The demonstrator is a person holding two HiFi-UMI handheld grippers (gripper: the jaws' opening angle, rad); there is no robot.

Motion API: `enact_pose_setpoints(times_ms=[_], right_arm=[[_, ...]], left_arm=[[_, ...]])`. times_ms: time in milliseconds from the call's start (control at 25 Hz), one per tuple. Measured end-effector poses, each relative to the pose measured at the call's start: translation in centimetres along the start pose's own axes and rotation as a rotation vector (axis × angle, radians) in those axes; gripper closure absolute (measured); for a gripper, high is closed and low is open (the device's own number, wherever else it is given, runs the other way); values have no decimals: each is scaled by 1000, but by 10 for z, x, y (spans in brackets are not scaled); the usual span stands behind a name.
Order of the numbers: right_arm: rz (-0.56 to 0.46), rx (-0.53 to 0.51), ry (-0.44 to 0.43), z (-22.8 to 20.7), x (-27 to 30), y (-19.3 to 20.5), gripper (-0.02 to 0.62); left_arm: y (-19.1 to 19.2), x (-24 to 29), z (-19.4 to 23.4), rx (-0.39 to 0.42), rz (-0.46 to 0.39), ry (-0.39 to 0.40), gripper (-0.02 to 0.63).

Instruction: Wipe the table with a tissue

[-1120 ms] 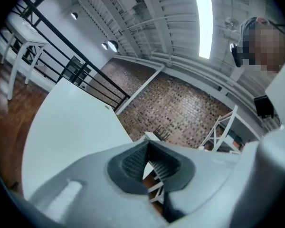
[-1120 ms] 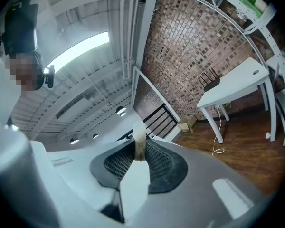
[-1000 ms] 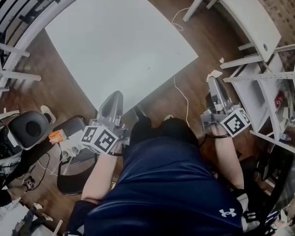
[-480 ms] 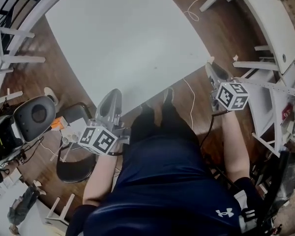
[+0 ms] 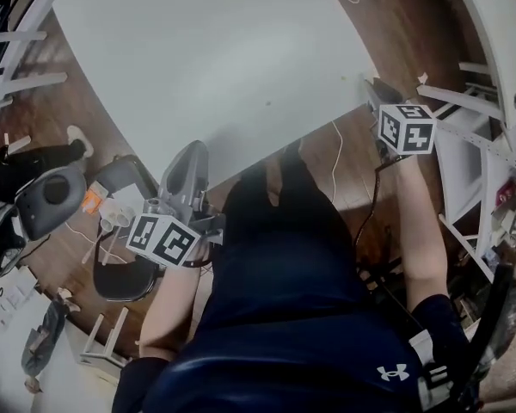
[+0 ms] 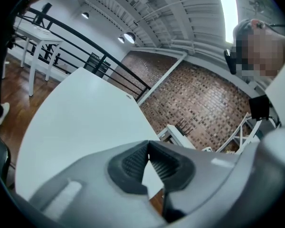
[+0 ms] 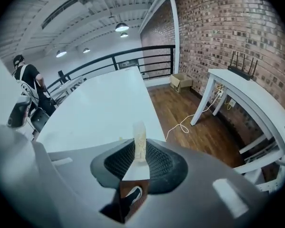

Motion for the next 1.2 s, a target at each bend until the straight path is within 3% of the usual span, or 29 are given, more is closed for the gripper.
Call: enact_pose_setpoints(times_ms=[240, 400, 680, 960, 1200], right_arm=[[69, -25, 2, -1, 13, 0, 504], [50, -1, -18, -2, 15, -4, 491], [19, 37, -5, -8, 14, -8, 531], [192, -163, 68, -5, 22, -16, 537], [264, -61, 39, -4, 24, -21, 538]], left_arm=[[2, 8, 3, -16, 1, 3, 600], [4, 9, 6, -30, 5, 4, 600], [5, 8, 11, -40, 2, 2, 600], [8, 7, 17, -57, -11, -5, 600], [8, 4, 22, -84, -21, -6, 600]])
Point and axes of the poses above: the fingertips, and each gripper's own axes: x forward along the fingers, z to its left, y out of its underside, the point moved 9 cm from there along -x, backward along the fingers, and after that the axes turned 7 degrees about -y, right-handed, at the moved point
